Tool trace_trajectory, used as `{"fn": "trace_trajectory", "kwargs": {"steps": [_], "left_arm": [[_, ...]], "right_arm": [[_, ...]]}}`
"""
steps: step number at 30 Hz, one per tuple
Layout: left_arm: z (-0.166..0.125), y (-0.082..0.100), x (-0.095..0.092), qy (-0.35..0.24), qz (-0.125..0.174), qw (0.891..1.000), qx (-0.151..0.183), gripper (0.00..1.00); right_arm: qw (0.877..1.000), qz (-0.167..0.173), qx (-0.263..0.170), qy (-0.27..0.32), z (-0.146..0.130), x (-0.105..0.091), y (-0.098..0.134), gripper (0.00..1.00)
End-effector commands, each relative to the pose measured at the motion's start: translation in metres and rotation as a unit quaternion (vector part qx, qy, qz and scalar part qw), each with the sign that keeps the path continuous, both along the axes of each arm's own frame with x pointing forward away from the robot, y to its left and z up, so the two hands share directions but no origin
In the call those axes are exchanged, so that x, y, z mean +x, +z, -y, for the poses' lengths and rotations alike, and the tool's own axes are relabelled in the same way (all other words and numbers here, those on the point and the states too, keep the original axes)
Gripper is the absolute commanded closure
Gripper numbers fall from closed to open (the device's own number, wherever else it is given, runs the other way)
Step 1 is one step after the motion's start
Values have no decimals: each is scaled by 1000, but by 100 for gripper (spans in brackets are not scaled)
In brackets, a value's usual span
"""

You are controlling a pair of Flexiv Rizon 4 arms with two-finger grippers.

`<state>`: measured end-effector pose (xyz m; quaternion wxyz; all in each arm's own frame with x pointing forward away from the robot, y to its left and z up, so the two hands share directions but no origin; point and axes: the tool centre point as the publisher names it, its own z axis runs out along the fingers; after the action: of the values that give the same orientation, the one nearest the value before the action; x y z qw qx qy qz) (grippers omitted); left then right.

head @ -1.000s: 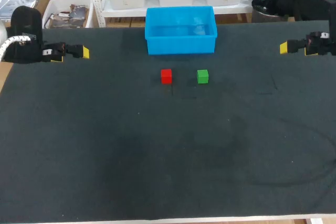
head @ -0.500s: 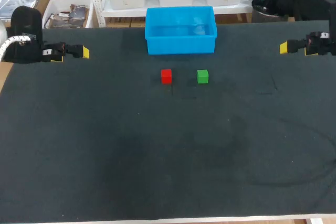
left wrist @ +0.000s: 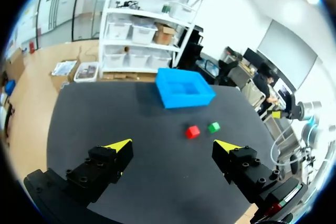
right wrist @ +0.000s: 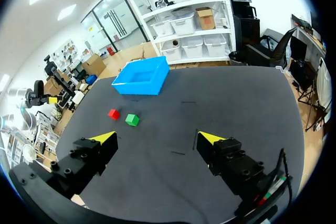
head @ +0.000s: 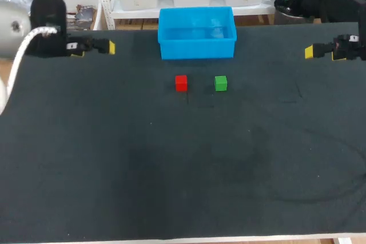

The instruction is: Use the left arm to pick the red cube and place it into the blue plastic box first, then use the right arm to grasp the green cube and put it into the same blue plastic box after the first action is fully finished.

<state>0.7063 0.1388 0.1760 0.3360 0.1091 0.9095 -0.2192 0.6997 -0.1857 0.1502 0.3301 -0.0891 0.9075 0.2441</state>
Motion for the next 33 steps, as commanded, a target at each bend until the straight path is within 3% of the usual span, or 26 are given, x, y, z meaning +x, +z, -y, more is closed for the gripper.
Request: {"fn": "trace_trajectory", "kwargs": {"steps": [1, 11, 25, 33], "left_arm": [[25, 9, 15, 46, -26, 995, 83, 0], [73, 10, 29, 48, -59, 989, 123, 0], [110, -34, 38, 81, -172, 962, 198, 0], [125, -46, 44, 107, -186, 946, 242, 0]], "right_arm": [[1000, 0, 0, 0, 0, 0, 0, 0], [1000, 0, 0, 0, 0, 0, 0, 0], [1000, 0, 0, 0, 0, 0, 0, 0], [1000, 0, 0, 0, 0, 0, 0, 0]]}}
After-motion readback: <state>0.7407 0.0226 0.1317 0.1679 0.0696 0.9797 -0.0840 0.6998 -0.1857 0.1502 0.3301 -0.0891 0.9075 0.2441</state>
